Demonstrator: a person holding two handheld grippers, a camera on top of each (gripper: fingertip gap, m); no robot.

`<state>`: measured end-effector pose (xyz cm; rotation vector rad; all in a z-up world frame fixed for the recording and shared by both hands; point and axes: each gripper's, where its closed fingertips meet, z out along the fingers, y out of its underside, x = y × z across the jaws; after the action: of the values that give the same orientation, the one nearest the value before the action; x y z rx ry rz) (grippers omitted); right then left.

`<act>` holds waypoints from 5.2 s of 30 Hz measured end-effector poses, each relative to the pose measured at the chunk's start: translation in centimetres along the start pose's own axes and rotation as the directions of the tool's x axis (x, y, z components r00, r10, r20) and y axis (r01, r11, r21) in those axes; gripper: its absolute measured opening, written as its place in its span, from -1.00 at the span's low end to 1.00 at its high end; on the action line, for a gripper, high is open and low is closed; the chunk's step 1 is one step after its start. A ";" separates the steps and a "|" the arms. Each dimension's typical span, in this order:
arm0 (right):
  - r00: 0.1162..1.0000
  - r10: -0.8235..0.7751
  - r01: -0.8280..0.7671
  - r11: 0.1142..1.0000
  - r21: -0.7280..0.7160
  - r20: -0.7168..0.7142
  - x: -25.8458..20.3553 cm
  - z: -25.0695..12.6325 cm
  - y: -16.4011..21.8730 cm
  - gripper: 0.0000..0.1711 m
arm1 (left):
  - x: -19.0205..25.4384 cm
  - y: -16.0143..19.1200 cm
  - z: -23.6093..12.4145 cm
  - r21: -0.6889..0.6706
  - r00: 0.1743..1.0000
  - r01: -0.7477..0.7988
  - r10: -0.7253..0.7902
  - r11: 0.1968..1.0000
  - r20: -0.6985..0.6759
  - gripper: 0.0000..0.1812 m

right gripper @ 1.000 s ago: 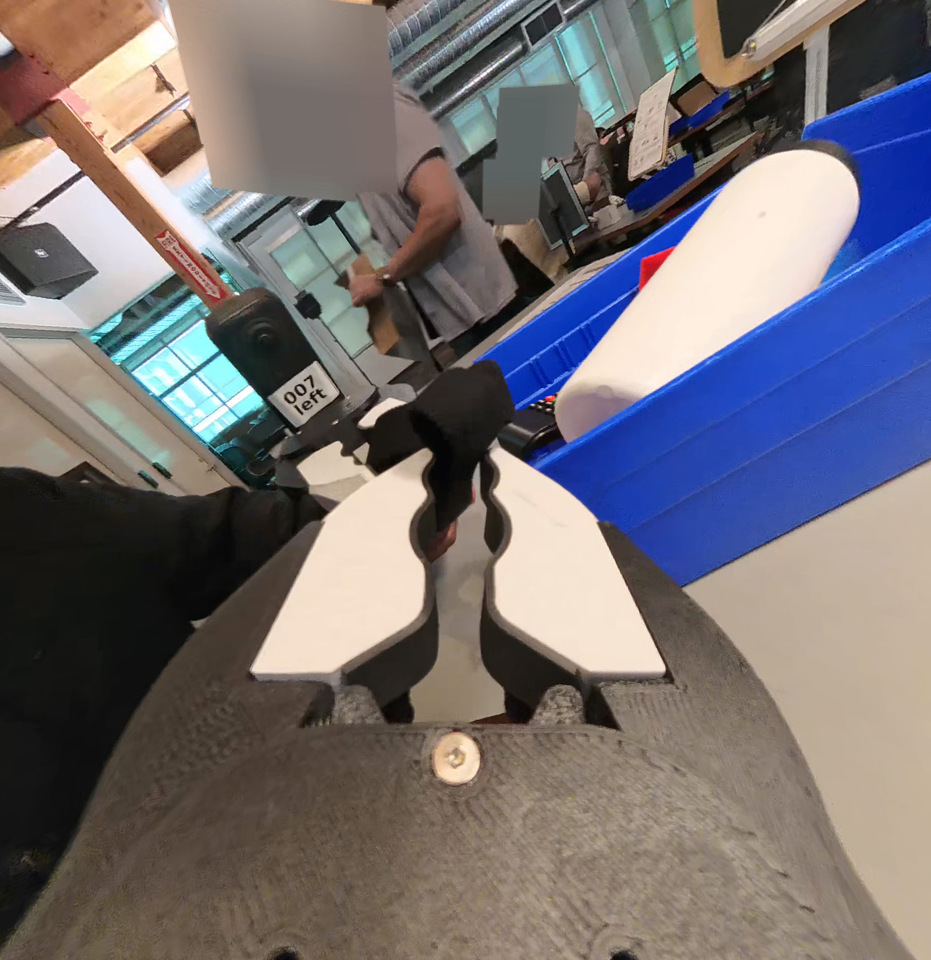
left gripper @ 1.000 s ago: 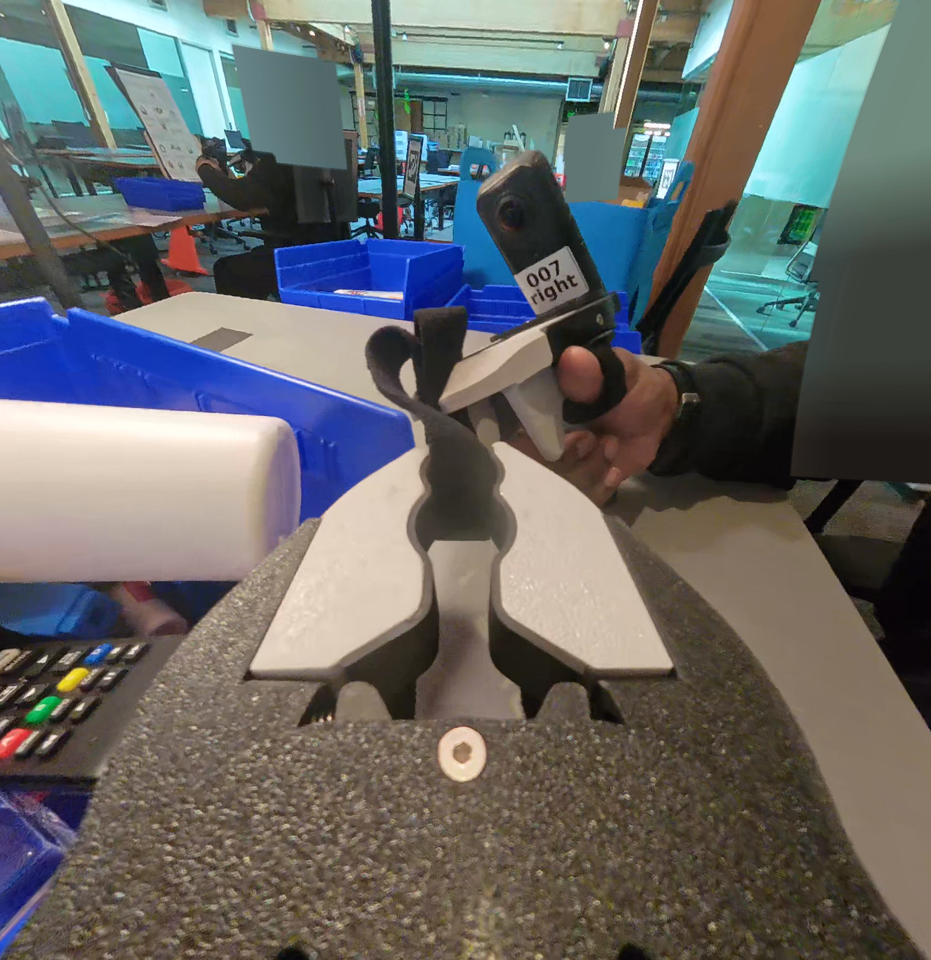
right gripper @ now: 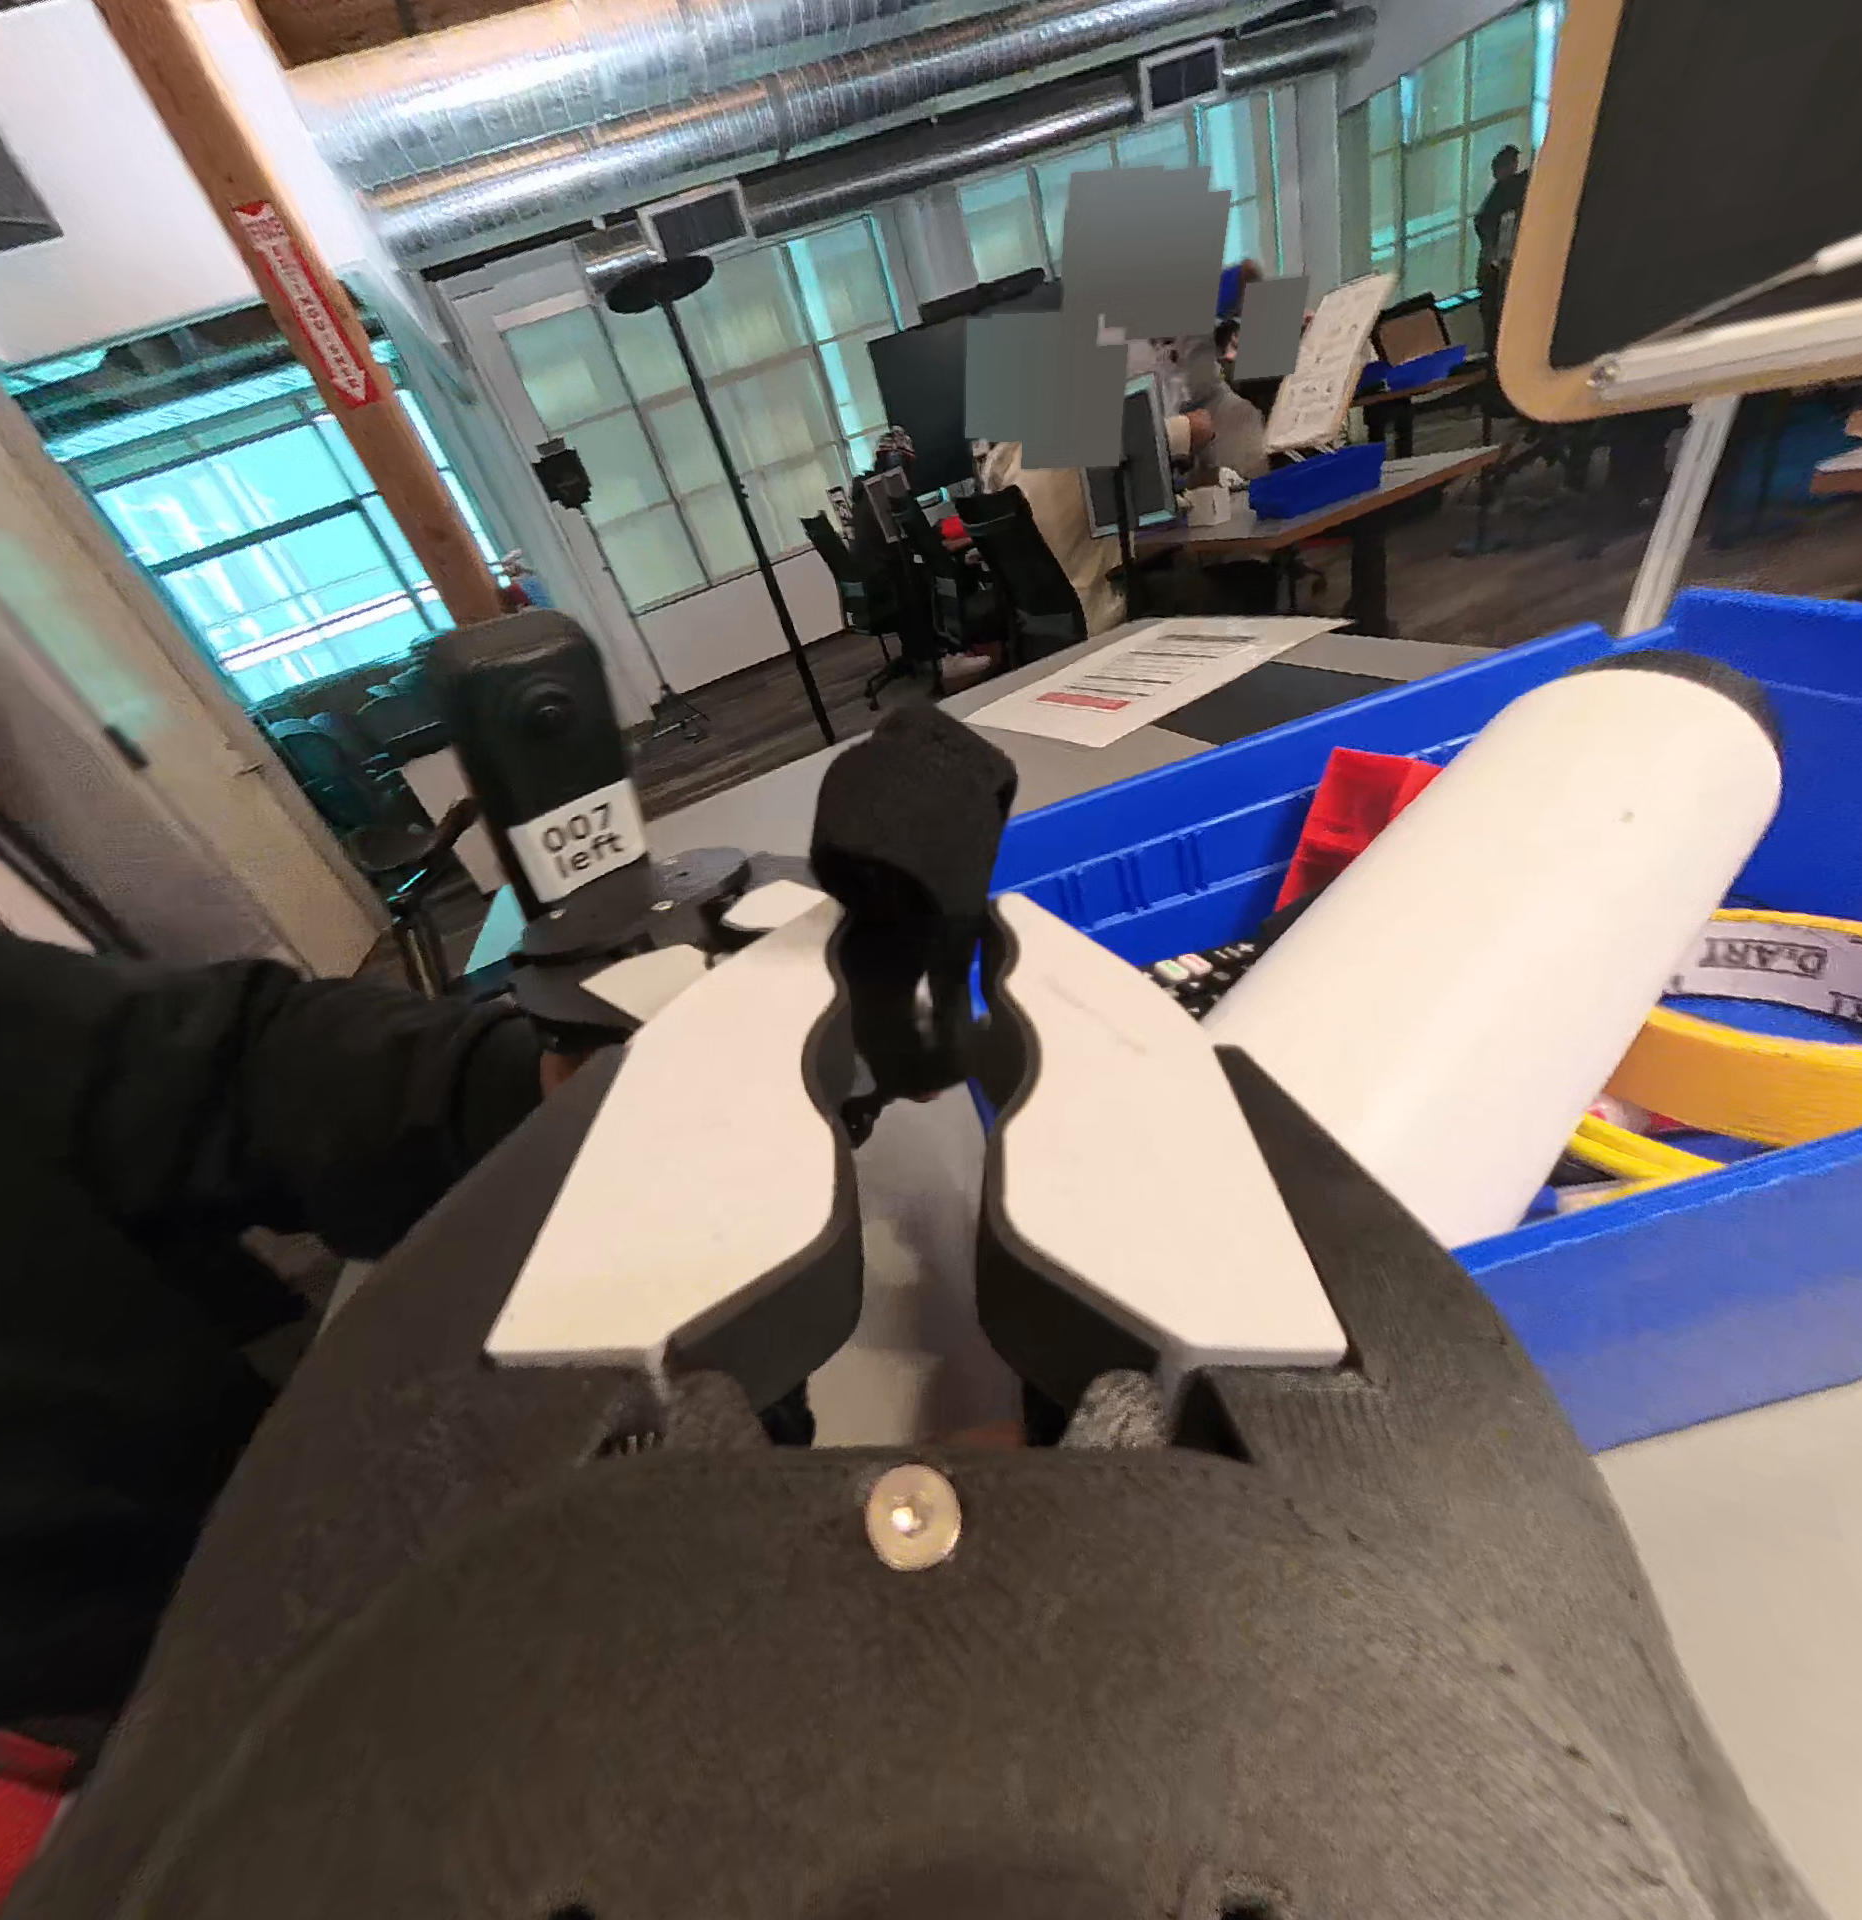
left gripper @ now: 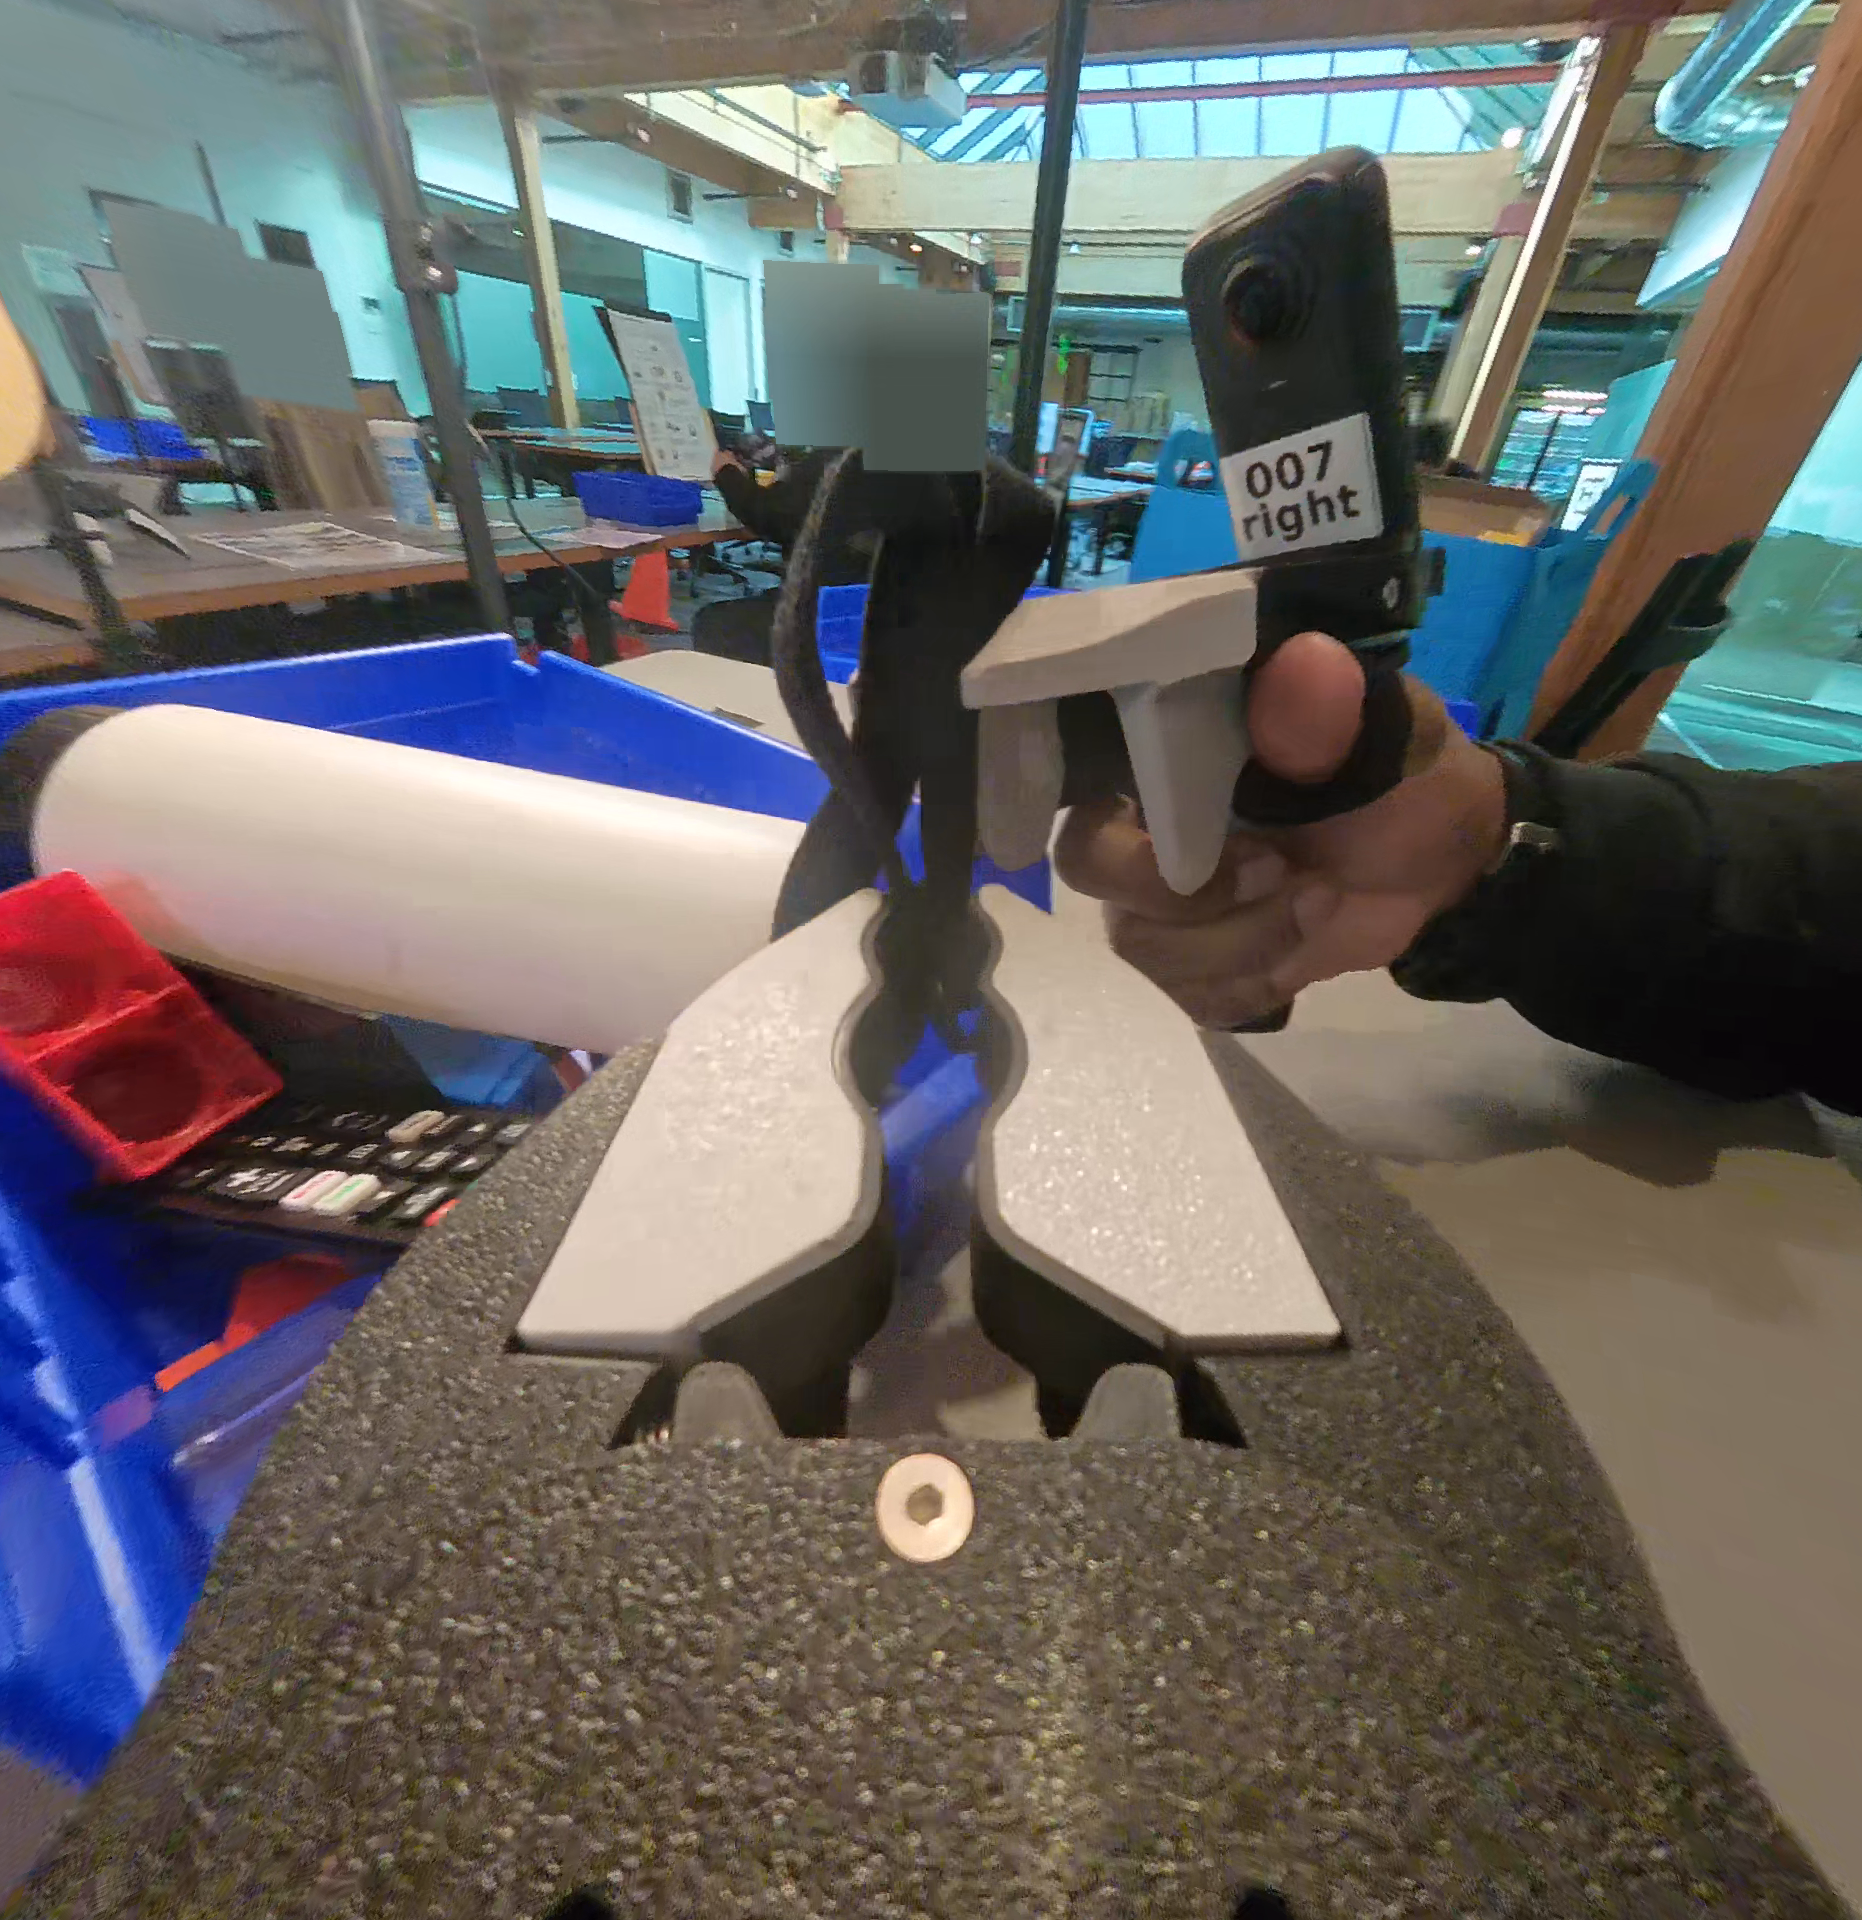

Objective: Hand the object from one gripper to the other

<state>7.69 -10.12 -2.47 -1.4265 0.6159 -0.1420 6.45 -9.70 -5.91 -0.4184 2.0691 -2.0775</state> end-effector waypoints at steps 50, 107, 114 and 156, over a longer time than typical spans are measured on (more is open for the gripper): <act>0.988 -0.137 0.145 0.982 0.125 -0.067 -0.6 2.2 1.2 -0.77 | -3.1 -0.8 -2.3 0.118 0.992 0.098 -0.088 0.988 -0.087 -0.46; 0.662 -0.749 0.745 0.659 -0.102 -0.001 -3.3 -1.2 3.2 -0.50 | -4.7 -1.0 -3.9 -0.319 0.143 -0.927 0.974 0.194 0.177 -0.75; 0.483 -0.872 0.839 0.486 -0.245 -0.078 -1.5 -0.9 3.8 -0.50 | -3.5 0.2 -3.2 -0.307 0.108 -0.942 0.988 0.137 0.108 -0.75; 0.889 0.422 -0.353 0.878 -0.322 0.176 -5.0 1.8 8.7 -0.89 | 4.6 1.6 -3.2 -0.119 0.893 -0.037 -0.020 0.992 -0.450 -0.75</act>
<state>2.08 -4.86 -9.18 -1.5320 0.7294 0.4543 0.99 -8.19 -7.19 0.0744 2.4515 -2.2093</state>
